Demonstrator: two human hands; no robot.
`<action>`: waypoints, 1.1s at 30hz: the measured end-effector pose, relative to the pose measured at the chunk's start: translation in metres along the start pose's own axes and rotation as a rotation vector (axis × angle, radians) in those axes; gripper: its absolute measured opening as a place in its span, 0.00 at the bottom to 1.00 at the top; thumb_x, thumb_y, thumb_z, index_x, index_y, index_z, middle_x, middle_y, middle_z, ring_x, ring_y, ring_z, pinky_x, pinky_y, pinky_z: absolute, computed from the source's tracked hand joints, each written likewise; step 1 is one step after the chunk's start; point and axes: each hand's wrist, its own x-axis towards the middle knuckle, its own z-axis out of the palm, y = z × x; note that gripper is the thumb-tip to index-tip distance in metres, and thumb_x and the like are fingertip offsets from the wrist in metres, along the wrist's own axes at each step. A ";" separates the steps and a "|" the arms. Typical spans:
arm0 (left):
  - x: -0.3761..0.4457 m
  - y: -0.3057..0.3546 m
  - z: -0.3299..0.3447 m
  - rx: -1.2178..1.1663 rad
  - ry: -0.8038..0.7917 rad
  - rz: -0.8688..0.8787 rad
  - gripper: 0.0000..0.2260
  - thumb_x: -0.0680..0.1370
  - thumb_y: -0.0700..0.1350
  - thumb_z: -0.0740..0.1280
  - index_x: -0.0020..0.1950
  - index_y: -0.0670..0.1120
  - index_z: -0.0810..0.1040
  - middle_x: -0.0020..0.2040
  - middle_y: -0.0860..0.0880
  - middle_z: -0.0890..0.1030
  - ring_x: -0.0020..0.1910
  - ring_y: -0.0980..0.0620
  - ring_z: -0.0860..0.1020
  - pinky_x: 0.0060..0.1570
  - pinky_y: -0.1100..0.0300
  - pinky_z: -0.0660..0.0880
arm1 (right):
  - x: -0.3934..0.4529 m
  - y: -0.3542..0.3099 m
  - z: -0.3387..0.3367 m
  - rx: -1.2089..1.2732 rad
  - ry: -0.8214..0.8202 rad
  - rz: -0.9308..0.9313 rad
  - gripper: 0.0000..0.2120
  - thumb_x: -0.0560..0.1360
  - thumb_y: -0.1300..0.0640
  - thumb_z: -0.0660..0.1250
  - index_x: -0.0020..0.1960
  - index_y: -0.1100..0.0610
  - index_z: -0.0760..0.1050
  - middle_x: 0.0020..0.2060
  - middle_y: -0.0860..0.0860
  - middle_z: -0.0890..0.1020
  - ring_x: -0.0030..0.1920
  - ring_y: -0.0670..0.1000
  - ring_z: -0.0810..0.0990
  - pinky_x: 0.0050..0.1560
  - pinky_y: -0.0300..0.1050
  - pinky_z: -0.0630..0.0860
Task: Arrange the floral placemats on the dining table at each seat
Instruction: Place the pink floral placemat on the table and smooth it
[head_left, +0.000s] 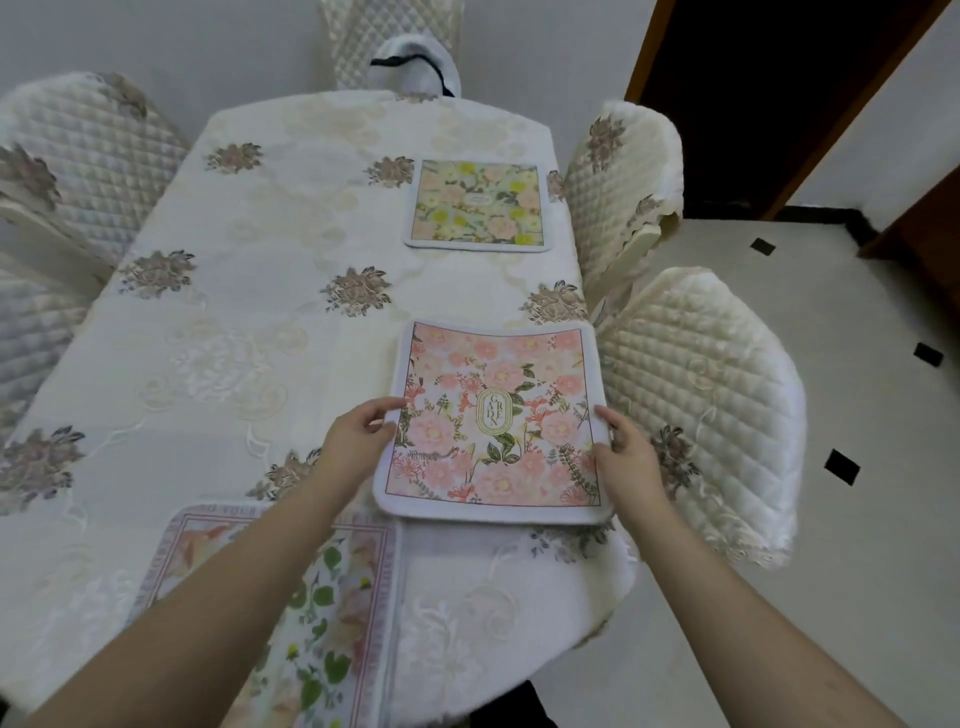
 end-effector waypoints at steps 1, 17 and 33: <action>0.007 0.001 0.000 0.010 0.015 0.004 0.18 0.78 0.38 0.64 0.51 0.63 0.82 0.51 0.48 0.85 0.40 0.44 0.81 0.39 0.51 0.80 | 0.009 -0.003 0.003 -0.014 -0.002 -0.005 0.23 0.78 0.68 0.59 0.66 0.46 0.73 0.43 0.50 0.82 0.45 0.57 0.84 0.48 0.59 0.82; 0.053 -0.026 0.002 0.134 0.108 -0.056 0.10 0.77 0.42 0.68 0.56 0.53 0.81 0.47 0.48 0.84 0.46 0.51 0.82 0.50 0.54 0.78 | 0.063 0.000 0.033 -0.037 -0.049 0.014 0.23 0.79 0.69 0.57 0.70 0.51 0.71 0.61 0.53 0.76 0.46 0.50 0.81 0.44 0.46 0.80; 0.040 -0.043 0.007 0.335 0.097 0.036 0.10 0.76 0.44 0.72 0.56 0.51 0.81 0.45 0.52 0.80 0.41 0.59 0.77 0.45 0.61 0.74 | 0.059 0.034 0.027 -0.274 0.041 -0.073 0.22 0.79 0.65 0.58 0.70 0.50 0.71 0.60 0.53 0.79 0.40 0.50 0.81 0.31 0.36 0.74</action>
